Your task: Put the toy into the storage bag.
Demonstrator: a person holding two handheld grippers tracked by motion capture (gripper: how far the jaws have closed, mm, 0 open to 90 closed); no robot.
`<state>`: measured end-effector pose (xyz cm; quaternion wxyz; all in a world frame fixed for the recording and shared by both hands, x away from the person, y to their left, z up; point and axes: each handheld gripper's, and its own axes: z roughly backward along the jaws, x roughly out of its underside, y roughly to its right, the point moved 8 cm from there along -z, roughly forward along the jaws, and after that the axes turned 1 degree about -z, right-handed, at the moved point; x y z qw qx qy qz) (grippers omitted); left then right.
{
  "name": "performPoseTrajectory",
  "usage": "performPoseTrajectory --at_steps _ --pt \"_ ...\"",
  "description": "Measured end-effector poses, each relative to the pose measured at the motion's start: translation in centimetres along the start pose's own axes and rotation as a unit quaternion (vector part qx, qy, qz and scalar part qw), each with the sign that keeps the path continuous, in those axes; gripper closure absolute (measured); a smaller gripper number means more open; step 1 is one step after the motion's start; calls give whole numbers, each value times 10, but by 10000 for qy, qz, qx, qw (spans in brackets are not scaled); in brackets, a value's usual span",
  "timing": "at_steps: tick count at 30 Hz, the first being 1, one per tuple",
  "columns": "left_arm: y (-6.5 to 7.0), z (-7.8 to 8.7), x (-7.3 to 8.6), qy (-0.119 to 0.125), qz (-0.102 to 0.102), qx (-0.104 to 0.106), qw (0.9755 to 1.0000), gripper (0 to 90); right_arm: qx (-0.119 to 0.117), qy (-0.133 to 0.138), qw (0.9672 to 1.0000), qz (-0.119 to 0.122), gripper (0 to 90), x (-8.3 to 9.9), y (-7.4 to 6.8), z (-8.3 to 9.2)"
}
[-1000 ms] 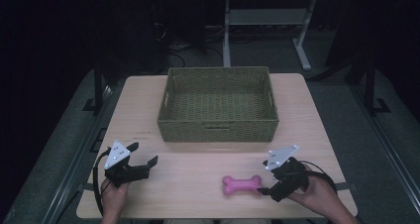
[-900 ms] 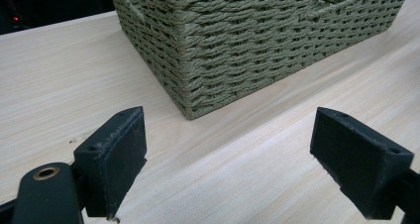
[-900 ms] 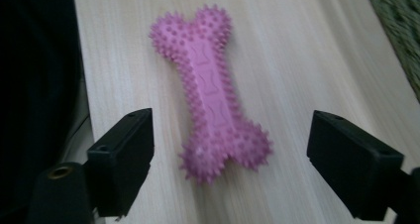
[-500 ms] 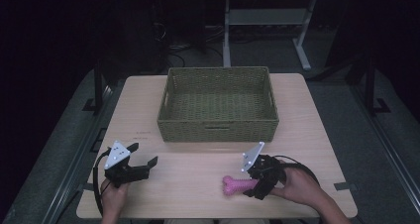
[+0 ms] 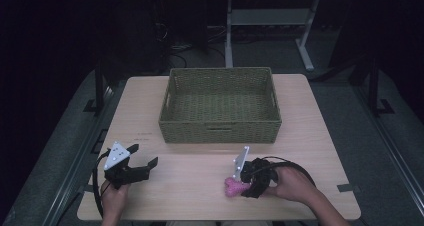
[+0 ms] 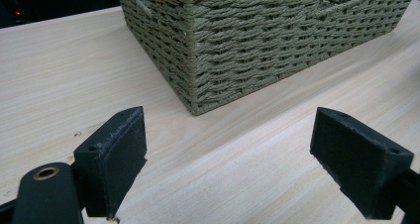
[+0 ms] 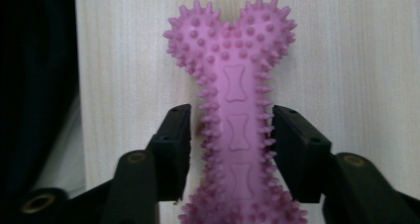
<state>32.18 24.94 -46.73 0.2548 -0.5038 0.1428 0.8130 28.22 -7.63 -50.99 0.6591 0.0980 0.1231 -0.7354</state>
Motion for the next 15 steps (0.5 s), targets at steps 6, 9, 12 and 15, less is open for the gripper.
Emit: performPoseTrajectory --at_steps 6,9,12,15 --pt "-1 1 0 -1 19 -4 10000 139 -14 -105 9999 81 560 -1 3 -1" --pt "-1 0 1 -2 31 4 10000 138 -88 -133 9999 59 568 -2 3 -1" --pt "-2 2 1 18 50 -4 10000 139 -137 -156 9997 130 584 -2 3 -1" --pt "-3 4 2 16 81 -26 10000 139 -201 -136 9997 29 586 -4 7 2"
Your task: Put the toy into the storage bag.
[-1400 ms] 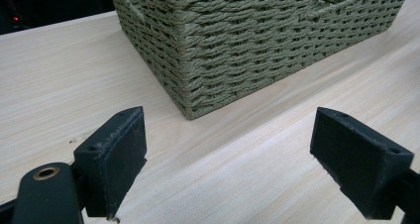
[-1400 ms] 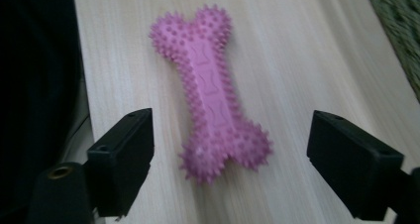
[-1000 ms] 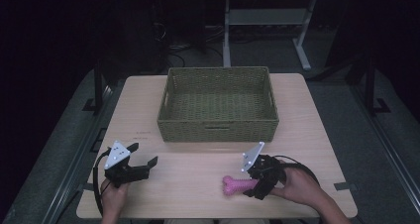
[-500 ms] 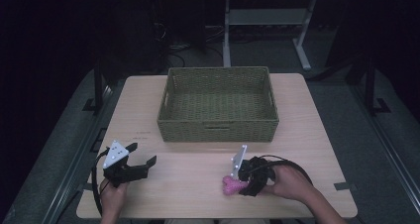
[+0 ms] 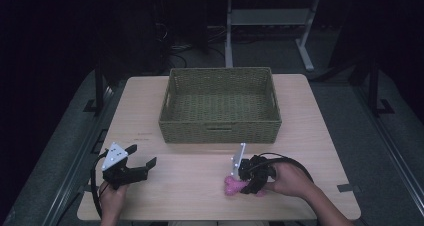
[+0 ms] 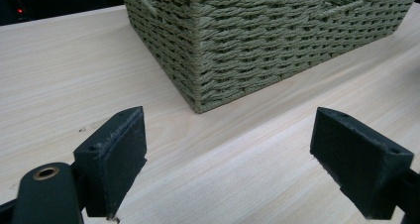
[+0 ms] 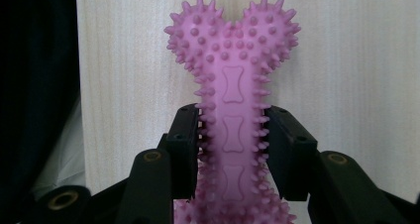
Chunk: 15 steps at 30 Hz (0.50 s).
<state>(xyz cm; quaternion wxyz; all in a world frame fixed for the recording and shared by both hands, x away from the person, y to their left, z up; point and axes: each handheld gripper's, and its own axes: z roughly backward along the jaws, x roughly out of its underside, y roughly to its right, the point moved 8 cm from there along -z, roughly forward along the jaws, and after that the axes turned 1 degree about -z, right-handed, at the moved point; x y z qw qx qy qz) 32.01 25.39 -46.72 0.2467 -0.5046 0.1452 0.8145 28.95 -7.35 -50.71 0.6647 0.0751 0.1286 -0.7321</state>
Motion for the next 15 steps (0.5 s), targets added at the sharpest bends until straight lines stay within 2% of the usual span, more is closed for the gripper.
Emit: performPoseTrajectory --at_steps 4,15 --pt "-2 3 1 36 53 -26 10000 139 -107 192 9997 -115 586 -6 7 13" --pt "-4 5 1 41 45 -59 10000 139 -96 549 9983 -163 587 -25 29 51"
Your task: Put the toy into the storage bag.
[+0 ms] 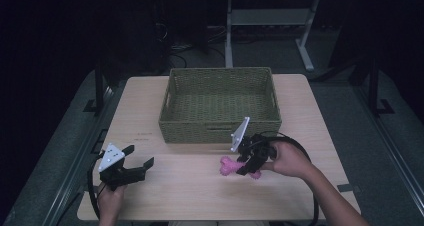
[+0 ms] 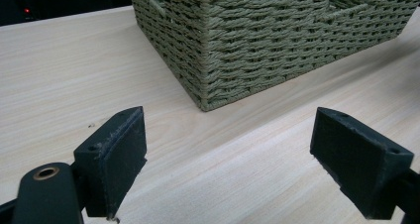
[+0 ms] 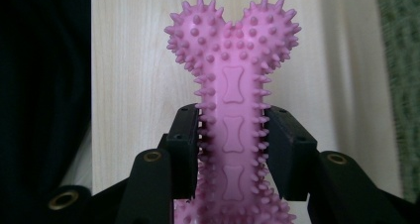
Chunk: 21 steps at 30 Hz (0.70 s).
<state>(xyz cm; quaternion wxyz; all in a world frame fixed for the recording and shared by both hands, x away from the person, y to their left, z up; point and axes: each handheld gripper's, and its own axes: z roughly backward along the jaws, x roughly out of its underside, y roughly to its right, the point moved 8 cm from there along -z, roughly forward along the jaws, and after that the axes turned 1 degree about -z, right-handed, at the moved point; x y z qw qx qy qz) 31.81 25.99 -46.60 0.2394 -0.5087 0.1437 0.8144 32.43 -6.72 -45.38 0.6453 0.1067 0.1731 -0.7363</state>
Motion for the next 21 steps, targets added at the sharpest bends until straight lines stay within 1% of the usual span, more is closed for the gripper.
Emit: performPoseTrajectory --at_steps 1,2,4,5,6,7,8,11,14,16,19,20,21 --pt "-1 0 0 -12 10 3 10000 138 46 30 10000 28 587 -4 4 7" --pt "-1 0 0 -12 10 3 10000 139 46 30 10000 28 587 -4 4 7" --pt "-1 0 0 -6 28 1 10000 139 46 78 9999 48 587 -7 7 13" --pt "-2 1 0 -3 22 -11 10000 139 65 93 9999 43 587 -10 10 19" --pt "-2 1 0 -3 22 -11 10000 139 65 93 9999 43 587 -10 10 19" --pt "-2 1 0 -2 18 -9 10000 139 69 111 9999 23 587 -13 14 24" --pt "-2 1 0 -2 18 -9 10000 138 69 111 9999 23 587 -13 14 24" --pt "-2 1 0 1 24 -1 10000 139 66 152 9999 4 587 -16 21 32" --pt "-2 0 0 -15 22 2 10000 138 40 168 9998 -21 587 -19 23 35" --pt "-1 0 0 -23 12 3 10000 139 77 164 9998 7 587 -21 26 38" --pt "-1 0 0 -16 10 5 10000 138 18 214 9998 -2 587 -25 28 41" --pt "-2 0 0 -19 11 17 10000 138 81 163 9998 14 587 -27 31 42" --pt "-2 0 0 -19 11 15 10000 138 70 146 9999 5 587 -28 31 42"
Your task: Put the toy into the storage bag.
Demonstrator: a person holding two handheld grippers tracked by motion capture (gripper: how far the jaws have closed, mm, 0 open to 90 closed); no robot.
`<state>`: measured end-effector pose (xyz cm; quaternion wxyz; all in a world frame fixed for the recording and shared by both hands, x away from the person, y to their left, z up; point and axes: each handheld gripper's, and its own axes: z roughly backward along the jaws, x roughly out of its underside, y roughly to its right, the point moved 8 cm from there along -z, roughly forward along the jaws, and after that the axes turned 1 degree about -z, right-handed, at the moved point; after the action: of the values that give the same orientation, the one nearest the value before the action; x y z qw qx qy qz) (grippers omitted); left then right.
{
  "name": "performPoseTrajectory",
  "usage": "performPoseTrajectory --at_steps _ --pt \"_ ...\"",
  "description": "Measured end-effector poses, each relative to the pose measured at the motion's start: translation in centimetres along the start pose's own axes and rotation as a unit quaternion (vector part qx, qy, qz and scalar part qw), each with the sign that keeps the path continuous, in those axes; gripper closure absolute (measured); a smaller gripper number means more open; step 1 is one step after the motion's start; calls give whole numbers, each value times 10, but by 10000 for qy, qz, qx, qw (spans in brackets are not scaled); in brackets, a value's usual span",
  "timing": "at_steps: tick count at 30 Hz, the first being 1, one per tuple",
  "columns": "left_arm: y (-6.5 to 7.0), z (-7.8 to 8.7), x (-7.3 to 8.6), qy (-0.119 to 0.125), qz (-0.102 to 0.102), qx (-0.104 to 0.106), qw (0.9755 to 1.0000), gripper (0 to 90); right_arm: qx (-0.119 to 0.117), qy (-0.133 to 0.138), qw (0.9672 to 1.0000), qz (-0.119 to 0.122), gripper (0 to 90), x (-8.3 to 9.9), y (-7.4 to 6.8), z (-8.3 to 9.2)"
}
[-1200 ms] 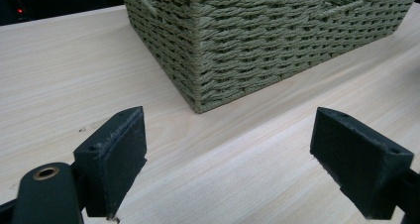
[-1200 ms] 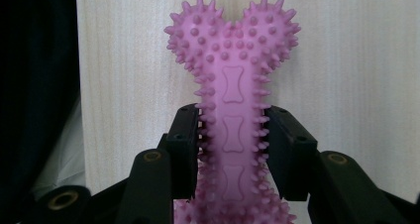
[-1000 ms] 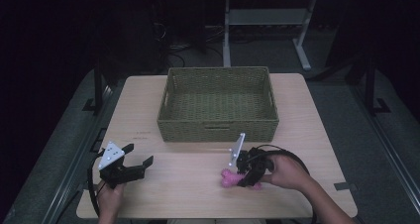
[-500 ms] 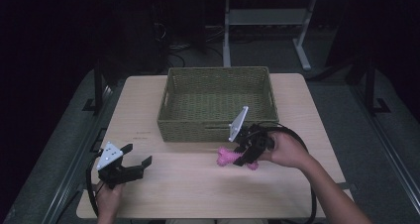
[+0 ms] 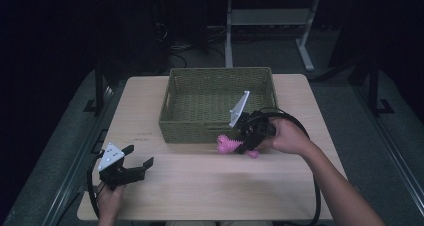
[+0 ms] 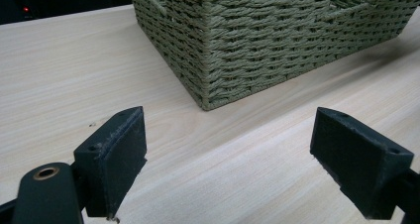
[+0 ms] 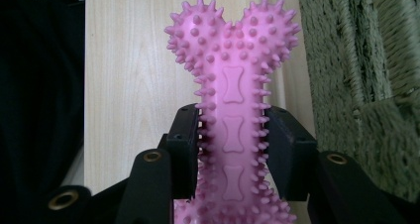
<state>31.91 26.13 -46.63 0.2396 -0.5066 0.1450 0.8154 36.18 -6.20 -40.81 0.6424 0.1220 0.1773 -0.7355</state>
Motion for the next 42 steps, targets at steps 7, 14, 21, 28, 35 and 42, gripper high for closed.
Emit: performPoseTrajectory --at_steps 7,14,21,28,35,42 --pt "0 -1 0 1 -1 1 10000 138 26 -15 10000 0 587 -6 6 7" --pt "1 -2 0 -19 -14 18 10000 139 90 30 10000 7 587 -10 16 17" --pt "2 -2 0 -33 -29 33 10000 139 168 32 9999 -4 587 -15 28 26" --pt "2 -3 1 -60 -24 29 10000 139 273 56 9996 -60 587 -24 50 41" --pt "2 -4 1 -85 -37 19 10000 139 261 19 9994 -206 587 -25 68 44" --pt "2 -4 1 -97 -55 21 9999 138 279 -47 9993 -264 587 -26 88 43"
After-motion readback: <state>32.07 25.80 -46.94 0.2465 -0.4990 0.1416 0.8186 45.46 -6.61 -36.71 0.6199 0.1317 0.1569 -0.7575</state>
